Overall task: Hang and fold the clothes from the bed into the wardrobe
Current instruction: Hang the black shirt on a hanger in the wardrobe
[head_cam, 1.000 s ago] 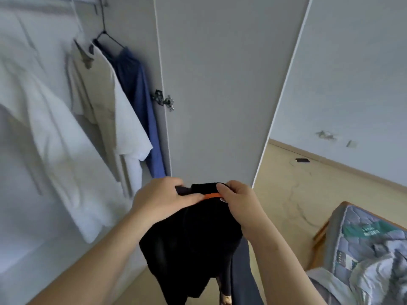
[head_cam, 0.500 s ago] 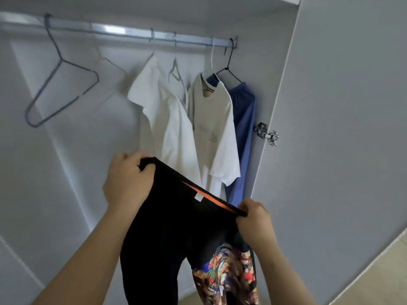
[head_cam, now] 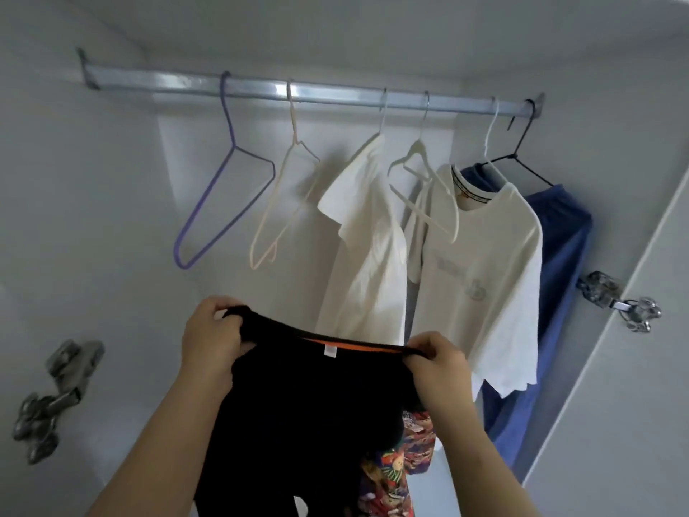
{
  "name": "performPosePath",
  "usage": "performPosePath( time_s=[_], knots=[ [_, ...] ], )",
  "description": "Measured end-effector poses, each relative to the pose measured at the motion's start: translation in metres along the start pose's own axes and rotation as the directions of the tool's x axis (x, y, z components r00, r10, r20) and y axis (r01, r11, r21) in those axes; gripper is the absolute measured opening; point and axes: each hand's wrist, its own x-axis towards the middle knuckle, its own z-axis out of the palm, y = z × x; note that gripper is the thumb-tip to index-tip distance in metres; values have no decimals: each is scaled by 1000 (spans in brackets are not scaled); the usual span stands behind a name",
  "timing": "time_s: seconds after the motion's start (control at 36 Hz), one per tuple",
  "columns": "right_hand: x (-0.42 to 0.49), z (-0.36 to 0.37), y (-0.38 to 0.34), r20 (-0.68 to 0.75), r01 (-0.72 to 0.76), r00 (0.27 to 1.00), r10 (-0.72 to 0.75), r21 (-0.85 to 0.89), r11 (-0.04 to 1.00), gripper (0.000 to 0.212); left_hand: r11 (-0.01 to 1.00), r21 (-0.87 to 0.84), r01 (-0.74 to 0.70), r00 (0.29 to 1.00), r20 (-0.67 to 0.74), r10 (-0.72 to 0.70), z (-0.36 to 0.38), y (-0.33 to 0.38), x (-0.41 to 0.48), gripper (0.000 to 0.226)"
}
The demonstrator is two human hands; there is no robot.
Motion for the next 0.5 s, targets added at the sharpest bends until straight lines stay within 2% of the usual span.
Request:
performPosePath(
  time_s=[0.06, 0.11, 0.19, 0.25, 0.33, 0.42, 0.5],
  knots=[
    [6, 9, -8, 68, -9, 998, 7, 26, 1000, 26, 989, -128, 72, 996, -33, -77, -4, 2, 7, 32],
    [13, 13, -18, 205, 15, 979, -19, 22, 1000, 21, 975, -201, 98, 991, -72, -114, -6, 6, 12, 31],
    [25, 16, -38, 488, 57, 871, -54, 8, 998, 7, 967, -245, 71, 986, -128, -105, -6, 13, 19, 26],
    [33, 21, -48, 614, 52, 784, -89, 78, 996, 12, 967, -251, 37, 982, -168, -82, -3, 18, 20, 23],
    [48, 34, -59, 670, -18, 729, -141, 225, 974, 29, 966, -259, 11, 982, -177, -59, 5, 28, 17, 22],
    [63, 47, -63, 679, -12, 718, -150, 228, 974, 55, 963, -271, -3, 981, -187, -49, 11, 37, 17, 23],
    [74, 53, -56, 643, -47, 760, -100, 207, 977, 76, 958, -286, 8, 974, -213, -72, 11, 38, 17, 19]
  ],
)
